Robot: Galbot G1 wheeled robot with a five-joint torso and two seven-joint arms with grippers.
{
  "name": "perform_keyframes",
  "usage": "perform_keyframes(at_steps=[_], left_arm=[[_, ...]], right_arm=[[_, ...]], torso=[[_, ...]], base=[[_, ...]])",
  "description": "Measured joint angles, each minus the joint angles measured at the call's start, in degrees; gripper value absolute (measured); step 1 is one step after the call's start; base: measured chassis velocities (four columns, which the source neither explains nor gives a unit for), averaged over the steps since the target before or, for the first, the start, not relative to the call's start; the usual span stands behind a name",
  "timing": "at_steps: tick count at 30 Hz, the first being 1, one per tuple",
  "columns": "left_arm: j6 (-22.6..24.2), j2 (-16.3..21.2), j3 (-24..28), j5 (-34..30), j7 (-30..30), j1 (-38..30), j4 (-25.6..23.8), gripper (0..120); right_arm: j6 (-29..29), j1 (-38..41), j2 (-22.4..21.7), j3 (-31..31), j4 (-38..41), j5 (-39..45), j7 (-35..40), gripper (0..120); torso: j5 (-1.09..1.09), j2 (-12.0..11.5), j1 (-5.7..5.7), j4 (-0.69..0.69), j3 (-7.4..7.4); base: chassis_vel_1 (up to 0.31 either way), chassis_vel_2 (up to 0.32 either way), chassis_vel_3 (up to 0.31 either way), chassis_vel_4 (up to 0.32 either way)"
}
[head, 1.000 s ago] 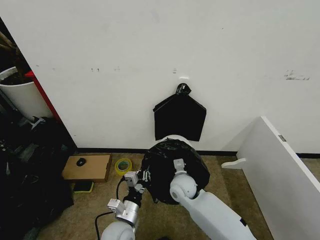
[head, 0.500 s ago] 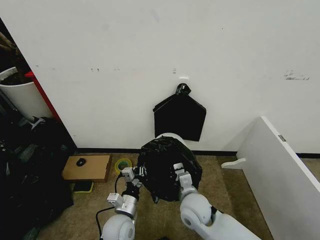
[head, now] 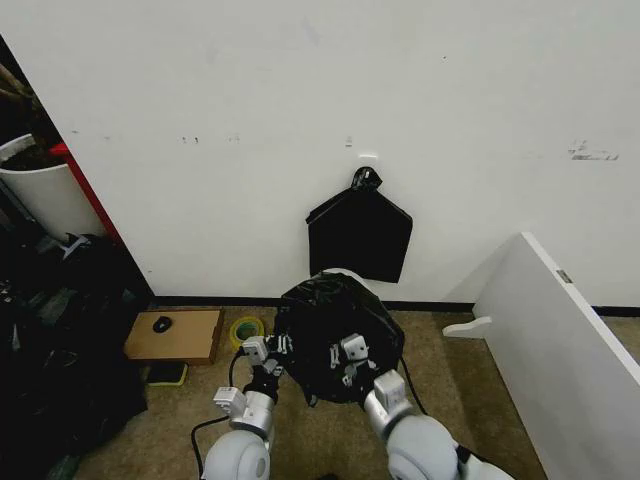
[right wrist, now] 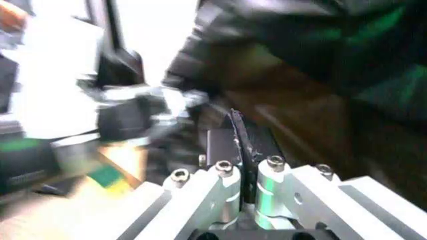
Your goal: Place the garbage bag over the trash bin.
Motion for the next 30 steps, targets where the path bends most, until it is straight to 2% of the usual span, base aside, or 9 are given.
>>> perform_keyframes(at_steps=[4,8,9,12,16,20,23,27,30], left_arm=[[4.8,0.8,-0.9,-4.9,-2.4,-0.6,-3.5,0],[11.7,1.7,-1.4,-8.9,-7.4,0.0,-5.6,0],[11.7,1.7,-1.4,-8.9,-7.4,0.0,-5.6,0],[18.5,1.4,-1.9,-12.9,-13.4,0.5,-7.8,0],[30.6,-0.4,-2.5,-21.1,-23.5,0.0,-11.8,0],[36.8,-0.9,-2.6,-24.9,-29.3,-0.7,-12.8,0],[41.6,-0.8,-2.8,-28.2,-33.1,-0.9,-12.9,0],[41.8,0.0,-2.6,-27.9,-32.2,-0.6,-12.6,0],[38.3,1.4,-1.7,-23.7,-28.0,0.2,-12.2,0]], right_arm=[[18.7,-3.0,-1.2,4.6,0.5,0.0,-13.4,0],[26.0,-4.8,0.1,10.2,3.7,0.4,-16.3,3],[26.0,-4.8,0.1,10.2,3.7,0.4,-16.3,3],[26.5,-5.5,1.5,12.8,6.8,-3.6,-11.5,15],[23.7,-6.2,4.3,15.4,8.8,-15.6,-3.6,33],[20.7,-6.2,5.6,15.1,9.0,-18.2,0.6,43],[18.5,-6.3,6.3,14.5,8.4,-18.4,3.3,58],[17.2,-6.2,5.8,14.4,7.9,-17.2,3.4,71],[14.0,-5.7,4.2,14.0,9.3,-12.2,3.0,81]], torso=[[0.02,0.0,0.0,0.0,0.0],[0.02,0.0,0.0,0.02,0.0],[0.02,0.0,0.0,0.02,0.0],[0.01,0.0,0.0,0.0,0.0],[0.01,0.0,0.0,0.01,0.0],[0.01,0.0,0.0,-0.01,0.0],[0.0,0.0,0.0,0.02,0.01],[0.03,0.0,0.0,0.01,0.01],[-0.01,0.0,0.0,0.01,0.01]], base=[[0.0,0.0,0.0,0.0],[0.0,0.0,0.0,0.0],[0.0,0.0,0.0,0.0],[0.0,0.0,0.0,0.0],[0.0,0.0,0.0,0.0],[0.0,0.0,0.0,0.0],[0.0,0.0,0.0,0.0],[0.0,0.0,0.0,0.0],[0.0,0.0,0.0,0.0]])
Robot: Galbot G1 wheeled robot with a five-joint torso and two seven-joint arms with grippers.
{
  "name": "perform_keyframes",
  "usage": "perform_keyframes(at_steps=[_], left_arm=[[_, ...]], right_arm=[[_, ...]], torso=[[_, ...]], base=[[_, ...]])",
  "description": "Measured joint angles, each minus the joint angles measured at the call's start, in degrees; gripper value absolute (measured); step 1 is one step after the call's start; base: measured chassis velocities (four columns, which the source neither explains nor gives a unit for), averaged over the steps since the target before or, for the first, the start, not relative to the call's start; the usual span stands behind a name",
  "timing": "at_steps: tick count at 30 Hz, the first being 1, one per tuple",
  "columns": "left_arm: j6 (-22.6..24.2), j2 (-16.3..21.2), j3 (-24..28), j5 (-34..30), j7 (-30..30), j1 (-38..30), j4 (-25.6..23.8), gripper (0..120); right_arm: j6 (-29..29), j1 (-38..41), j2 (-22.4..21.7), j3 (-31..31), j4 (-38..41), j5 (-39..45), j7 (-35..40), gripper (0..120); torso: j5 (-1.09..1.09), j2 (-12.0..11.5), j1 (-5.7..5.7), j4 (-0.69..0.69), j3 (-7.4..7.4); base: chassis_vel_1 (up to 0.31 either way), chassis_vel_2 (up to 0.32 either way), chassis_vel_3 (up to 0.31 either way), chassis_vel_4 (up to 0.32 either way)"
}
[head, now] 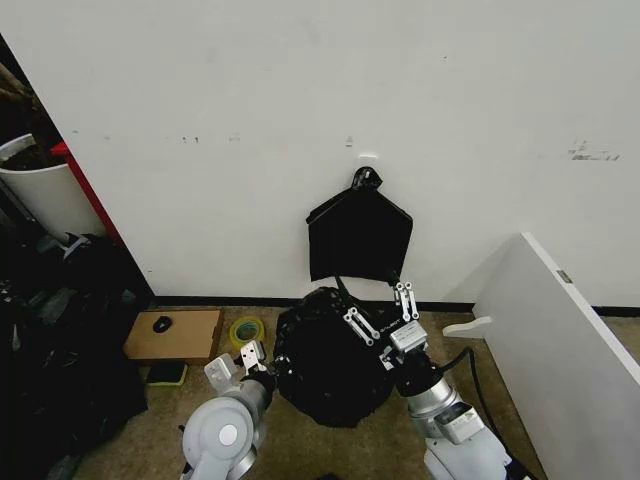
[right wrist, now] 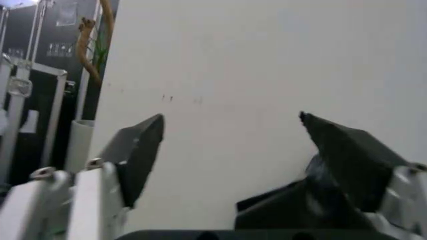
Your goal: Place the garbage bag over the trash bin.
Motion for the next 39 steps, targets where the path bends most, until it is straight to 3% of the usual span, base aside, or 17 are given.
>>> perform_keyframes(at_steps=[1,2,5,6,7,8,11,12,14,17,21,27,32,39], left_arm=[[0.0,0.0,0.0,0.0,0.0,0.0,0.0,0],[-6.6,2.0,0.6,6.4,6.7,0.9,1.3,0],[-17.2,5.2,0.3,14.4,17.5,1.6,4.4,0],[-17.2,5.2,0.3,14.4,17.5,1.6,4.4,0],[-22.9,6.6,0.1,16.9,22.6,1.8,6.2,0],[-37.5,8.6,-0.6,21.2,32.9,1.7,12.2,0],[-52.0,8.9,-1.4,22.7,45.1,0.5,20.5,0],[-52.0,8.9,-1.4,22.7,45.1,0.5,20.5,0],[-59.0,8.5,-1.7,22.2,52.3,-0.3,25.0,0],[-66.2,8.0,-2.4,21.2,57.9,-1.6,29.4,0],[-69.3,7.9,-3.5,21.6,60.1,-2.4,31.2,0],[-72.3,8.6,-5.5,23.0,63.2,-2.6,31.3,0],[-74.0,9.0,-5.5,24.8,65.2,-3.2,30.5,0],[-74.9,9.1,-6.0,25.6,66.3,-3.0,29.8,0]], right_arm=[[0.0,0.0,0.0,0.0,0.0,0.0,0.0,81],[-3.8,0.6,-1.9,-0.3,2.5,5.9,0.3,89],[-7.6,1.3,-4.5,-0.4,5.5,13.0,0.8,97],[-7.6,1.3,-4.5,-0.4,5.5,13.0,0.8,97],[-8.3,1.4,-5.4,-0.4,6.2,14.8,1.0,99],[-8.6,1.2,-7.3,-0.7,6.7,16.6,1.0,100],[-8.8,1.0,-9.7,-0.6,6.7,20.0,-0.4,100],[-8.8,1.0,-9.7,-0.6,6.7,20.0,-0.4,100],[-8.3,1.0,-11.5,0.0,6.0,22.9,-3.4,100],[-7.4,0.8,-14.6,0.4,3.4,25.2,-8.8,100],[-10.0,0.8,-17.1,0.2,2.8,29.1,-10.8,100],[-32.8,5.2,-19.8,-0.4,10.0,49.3,2.0,100],[-38.7,8.0,-19.0,0.3,10.9,57.2,4.6,100],[-42.7,9.9,-17.5,1.7,10.7,64.4,8.0,99]], torso=[[0.0,0.0,0.0,0.0,0.0],[0.0,0.0,0.0,0.0,0.0],[0.02,0.0,0.0,0.02,0.0],[0.02,0.0,0.0,0.02,0.0],[0.0,0.0,0.0,0.02,0.0],[0.03,0.0,0.0,-0.01,0.0],[0.01,0.0,0.0,0.01,0.0],[0.01,0.0,0.0,0.01,0.0],[-0.01,0.0,0.0,0.0,0.0],[0.03,0.0,0.0,-0.01,0.0],[0.03,0.0,0.0,0.0,0.0],[0.01,0.0,0.0,0.01,0.0],[0.02,0.0,0.0,-0.02,0.0],[0.02,0.0,0.0,0.01,0.0]], base=[[0.0,0.0,0.0,0.0],[0.0,0.0,0.0,0.0],[0.0,0.0,0.0,0.0],[0.0,0.0,0.0,0.0],[0.0,0.0,0.0,0.0],[0.0,0.0,0.0,0.0],[0.0,0.0,0.0,0.0],[0.0,0.0,0.0,0.0],[0.0,0.0,0.0,0.0],[0.0,0.0,0.0,0.0],[0.0,0.0,0.0,0.0],[0.0,0.0,0.0,0.0],[0.0,0.0,0.0,0.0],[0.0,0.0,0.0,0.0]])
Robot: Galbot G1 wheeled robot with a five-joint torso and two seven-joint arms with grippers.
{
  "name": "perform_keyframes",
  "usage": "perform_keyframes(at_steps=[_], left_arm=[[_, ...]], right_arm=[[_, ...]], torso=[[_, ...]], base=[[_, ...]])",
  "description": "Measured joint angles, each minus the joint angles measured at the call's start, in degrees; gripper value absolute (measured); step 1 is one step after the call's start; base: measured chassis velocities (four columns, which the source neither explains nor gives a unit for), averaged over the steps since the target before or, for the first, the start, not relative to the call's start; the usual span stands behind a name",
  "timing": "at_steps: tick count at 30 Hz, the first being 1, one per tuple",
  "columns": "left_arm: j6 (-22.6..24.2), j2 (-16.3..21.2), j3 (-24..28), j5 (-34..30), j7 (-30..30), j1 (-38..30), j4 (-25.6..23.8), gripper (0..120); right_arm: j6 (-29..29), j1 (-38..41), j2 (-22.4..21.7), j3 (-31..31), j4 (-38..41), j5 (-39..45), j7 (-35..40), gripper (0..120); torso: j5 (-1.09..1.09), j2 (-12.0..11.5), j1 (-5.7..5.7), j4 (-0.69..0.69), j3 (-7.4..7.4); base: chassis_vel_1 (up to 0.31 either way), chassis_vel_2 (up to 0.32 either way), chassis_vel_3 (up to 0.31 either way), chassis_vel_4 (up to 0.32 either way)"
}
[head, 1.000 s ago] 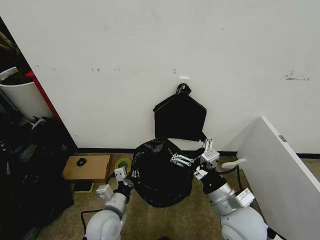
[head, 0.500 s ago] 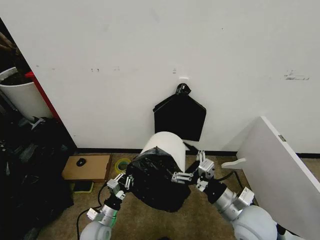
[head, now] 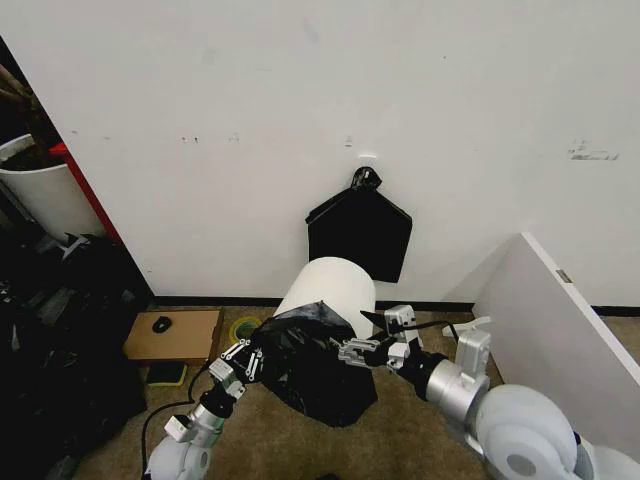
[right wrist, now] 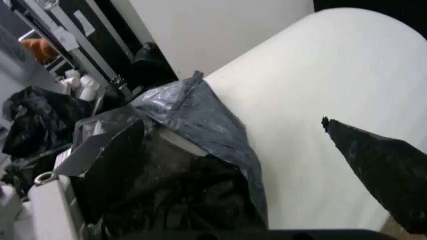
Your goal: Place the garbage bag over the trash bin.
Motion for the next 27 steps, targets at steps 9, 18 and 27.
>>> perform_keyframes(at_steps=[9,18,27], left_arm=[[-0.3,-0.1,0.0,0.6,-0.1,0.2,-0.5,0],[0.2,-0.4,0.2,0.7,-1.0,0.5,-2.1,0],[0.2,-0.7,0.4,1.2,-1.0,0.5,-1.1,0]], right_arm=[[-2.9,-0.8,0.7,0.6,0.2,0.9,1.9,73],[-5.3,-0.3,1.2,0.8,0.3,1.3,2.0,41],[-2.7,-0.7,1.6,0.5,-0.4,-1.8,0.1,8]], torso=[[0.0,0.0,0.0,-0.01,0.0],[-0.01,0.0,0.0,-0.01,0.0],[-0.01,0.0,0.0,-0.01,0.0]], base=[[0.0,0.0,0.0,0.0],[0.0,0.0,0.0,0.0],[0.0,0.0,0.0,0.0]])
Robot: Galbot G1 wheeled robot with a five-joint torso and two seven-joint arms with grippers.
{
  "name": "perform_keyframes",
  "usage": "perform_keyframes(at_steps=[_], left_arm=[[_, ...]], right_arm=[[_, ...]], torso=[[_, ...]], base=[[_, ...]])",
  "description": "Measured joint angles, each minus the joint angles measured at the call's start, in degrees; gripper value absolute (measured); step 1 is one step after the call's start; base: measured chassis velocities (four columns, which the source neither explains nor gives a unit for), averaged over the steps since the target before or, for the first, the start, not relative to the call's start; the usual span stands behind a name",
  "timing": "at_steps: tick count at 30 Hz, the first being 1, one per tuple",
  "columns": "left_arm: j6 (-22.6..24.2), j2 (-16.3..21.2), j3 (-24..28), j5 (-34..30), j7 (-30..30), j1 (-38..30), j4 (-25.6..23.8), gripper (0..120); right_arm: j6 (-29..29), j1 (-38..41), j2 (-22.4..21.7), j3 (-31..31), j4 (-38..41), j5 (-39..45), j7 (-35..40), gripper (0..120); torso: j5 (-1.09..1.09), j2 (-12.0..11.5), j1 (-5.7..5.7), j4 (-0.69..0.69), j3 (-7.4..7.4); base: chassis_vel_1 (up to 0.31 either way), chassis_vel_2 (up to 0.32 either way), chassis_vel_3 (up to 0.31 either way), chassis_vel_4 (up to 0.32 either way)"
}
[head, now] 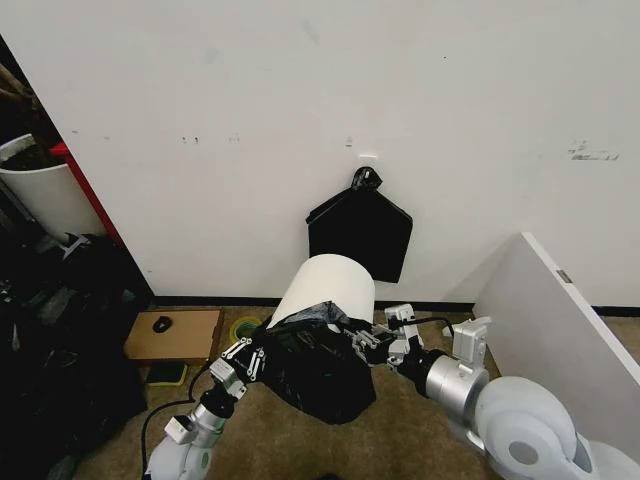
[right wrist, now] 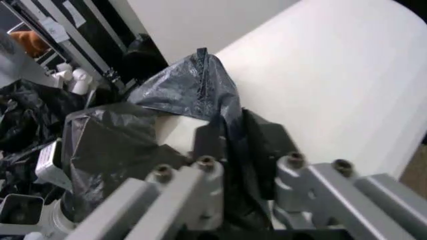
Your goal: Place the garbage bag over the trash bin.
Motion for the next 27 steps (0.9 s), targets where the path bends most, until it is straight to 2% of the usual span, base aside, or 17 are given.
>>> perform_keyframes(at_steps=[2,5,10,12,18,22,25,27], left_arm=[[0.0,0.0,0.1,0.1,0.1,0.0,0.3,0],[0.0,-0.1,0.2,0.1,0.4,0.0,0.3,0],[0.7,-0.1,0.3,-1.0,3.7,0.5,-0.6,0],[1.0,-0.1,0.2,-1.3,4.3,0.6,-0.8,0],[3.1,0.7,-1.8,-3.7,8.7,1.1,-2.1,0],[3.2,0.8,-2.3,-3.8,8.5,1.0,-2.2,0],[3.6,0.7,-2.4,-3.9,6.0,0.4,-1.3,0],[4.3,0.6,-2.4,-4.3,5.1,0.3,-0.7,0]], right_arm=[[1.1,0.0,0.1,-0.1,-0.4,-1.0,-1.0,0],[3.0,0.0,0.3,-0.4,-1.2,-2.6,-2.6,0],[10.5,0.3,0.8,-0.8,-6.7,-8.1,-11.8,0],[11.4,0.3,0.9,-0.7,-7.6,-8.7,-13.2,0],[19.6,0.3,0.6,0.7,-14.8,-10.9,-25.9,0],[21.6,0.2,0.6,1.2,-15.9,-11.3,-29.4,0],[24.3,-0.1,0.6,1.3,-16.0,-12.0,-31.9,0],[26.6,-0.1,0.7,1.3,-16.3,-13.4,-32.5,8]], torso=[[0.0,0.0,0.0,0.0,0.0],[0.01,0.0,0.0,0.0,0.0],[0.0,0.0,0.0,0.0,0.0],[0.0,0.0,0.0,0.0,0.0],[0.01,0.0,0.0,0.0,0.0],[0.01,0.0,0.0,0.0,0.0],[0.0,0.0,0.0,-0.01,0.0],[-0.01,0.0,0.0,0.0,0.0]], base=[[0.0,0.0,0.0,0.0],[0.0,0.0,0.0,0.0],[0.0,0.0,0.0,0.0],[0.0,0.0,0.0,0.0],[0.0,0.0,0.0,0.0],[0.0,0.0,0.0,0.0],[0.0,0.0,0.0,0.0],[0.0,0.0,0.0,0.0]])
